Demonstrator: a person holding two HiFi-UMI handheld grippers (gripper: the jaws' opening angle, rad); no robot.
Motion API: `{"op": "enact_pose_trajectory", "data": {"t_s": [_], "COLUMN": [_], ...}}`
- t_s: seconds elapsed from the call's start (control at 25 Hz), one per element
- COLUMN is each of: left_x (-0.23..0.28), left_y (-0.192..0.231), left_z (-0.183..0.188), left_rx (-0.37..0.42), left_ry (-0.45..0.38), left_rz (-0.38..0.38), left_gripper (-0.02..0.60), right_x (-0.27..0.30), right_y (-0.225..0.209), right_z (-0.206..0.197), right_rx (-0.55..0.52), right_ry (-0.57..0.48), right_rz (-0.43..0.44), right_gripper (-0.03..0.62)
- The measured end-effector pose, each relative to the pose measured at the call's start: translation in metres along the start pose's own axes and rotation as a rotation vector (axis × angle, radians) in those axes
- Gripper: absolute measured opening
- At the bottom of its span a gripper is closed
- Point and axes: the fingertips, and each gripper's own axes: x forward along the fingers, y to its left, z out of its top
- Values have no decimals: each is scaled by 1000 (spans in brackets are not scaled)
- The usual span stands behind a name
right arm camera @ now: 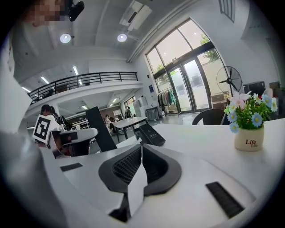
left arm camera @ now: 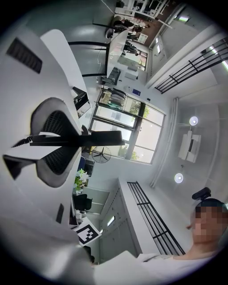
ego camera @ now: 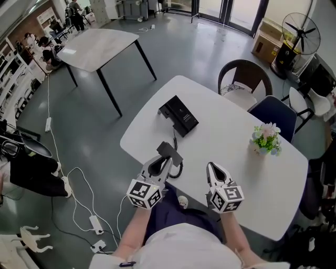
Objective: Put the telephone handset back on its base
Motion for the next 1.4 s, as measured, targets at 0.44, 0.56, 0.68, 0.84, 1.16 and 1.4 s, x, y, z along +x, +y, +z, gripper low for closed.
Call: {"op": "enact_pose_trajectory", "data": {"t_s": [0.44, 0.56, 0.68, 0.84, 1.16, 1.4], "left_x": [40, 55, 68, 84, 106, 122], "left_y": [37, 46, 55, 66, 82, 93], "left_z": [0, 1, 1, -1, -11, -13], "left_rx": [-136, -156, -163, -212, -253, -309], "left_ry": [6, 1, -4, -6, 19, 13], "left_rz": [-36, -38, -32, -39, -44, -51], "left_gripper": [77, 77, 77, 77, 77, 77], "right_x": [26, 32, 37, 44, 58, 67], "right_y": [-7, -9, -11, -13, -13, -14], "right_z": [7, 6, 2, -4, -7, -5], "right_rx": [41, 50, 57, 62, 67, 67], "right_ry": [9, 18, 29, 49, 71, 87], "right_rz": [-49, -59, -64, -64, -61, -58], "right_gripper": [32, 32, 32, 32, 32, 32]}}
